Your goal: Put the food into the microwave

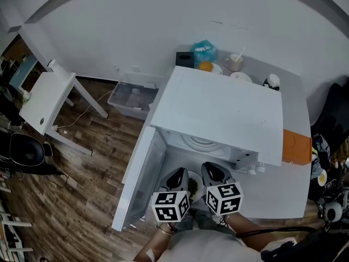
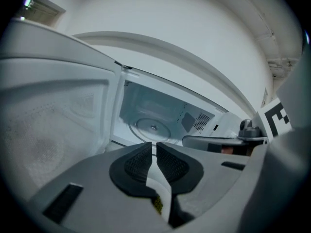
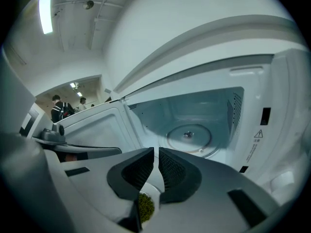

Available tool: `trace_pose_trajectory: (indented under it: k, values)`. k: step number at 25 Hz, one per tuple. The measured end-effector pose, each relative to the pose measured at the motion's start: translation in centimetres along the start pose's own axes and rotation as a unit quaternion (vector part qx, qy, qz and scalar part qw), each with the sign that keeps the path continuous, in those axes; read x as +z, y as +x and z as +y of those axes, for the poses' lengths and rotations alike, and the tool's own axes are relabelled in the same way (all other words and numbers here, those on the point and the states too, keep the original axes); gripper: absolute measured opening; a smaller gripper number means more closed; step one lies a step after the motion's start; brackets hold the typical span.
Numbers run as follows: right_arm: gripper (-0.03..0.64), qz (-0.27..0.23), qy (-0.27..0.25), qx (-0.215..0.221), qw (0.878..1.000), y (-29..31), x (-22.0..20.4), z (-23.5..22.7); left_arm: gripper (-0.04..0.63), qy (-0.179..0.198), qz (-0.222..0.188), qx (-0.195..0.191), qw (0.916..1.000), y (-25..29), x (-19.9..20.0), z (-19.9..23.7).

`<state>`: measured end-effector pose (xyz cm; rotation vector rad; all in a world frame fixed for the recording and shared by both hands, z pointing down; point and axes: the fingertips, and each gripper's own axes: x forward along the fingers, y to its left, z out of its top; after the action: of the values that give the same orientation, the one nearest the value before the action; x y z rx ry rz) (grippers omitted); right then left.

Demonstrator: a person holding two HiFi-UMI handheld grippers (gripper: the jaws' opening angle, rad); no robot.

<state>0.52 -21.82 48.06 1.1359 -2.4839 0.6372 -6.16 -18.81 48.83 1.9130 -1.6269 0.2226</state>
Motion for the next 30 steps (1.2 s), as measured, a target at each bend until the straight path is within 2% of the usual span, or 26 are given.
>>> trace_pose_trajectory:
  k: [3, 6, 17, 23, 30]
  values:
    - [0.023, 0.014, 0.007, 0.004, 1.000, 0.1, -1.1, -0.4, 0.043, -0.007, 0.011, 0.005, 0.9999, 0.0, -1.3, 0.2]
    - [0.060, 0.038, 0.012, 0.008, 0.999, 0.4, -3.0, -0.7, 0.069, -0.017, 0.030, 0.013, 0.9993, -0.2, -3.3, 0.8]
    - [0.061, 0.120, 0.018, 0.013, 0.993, 1.8, -10.2, -1.8, 0.069, -0.058, 0.080, 0.079, 0.9920, -1.5, -10.1, 5.0]
    - [0.061, 0.138, 0.020, 0.013, 0.990, 2.4, -12.3, -1.8, 0.069, -0.080, 0.087, 0.109, 0.9869, -2.0, -12.2, 6.7]
    - [0.061, 0.150, 0.025, 0.010, 0.988, 2.8, -13.9, -2.2, 0.069, -0.093, 0.090, 0.126, 0.9837, -2.1, -13.5, 7.8]
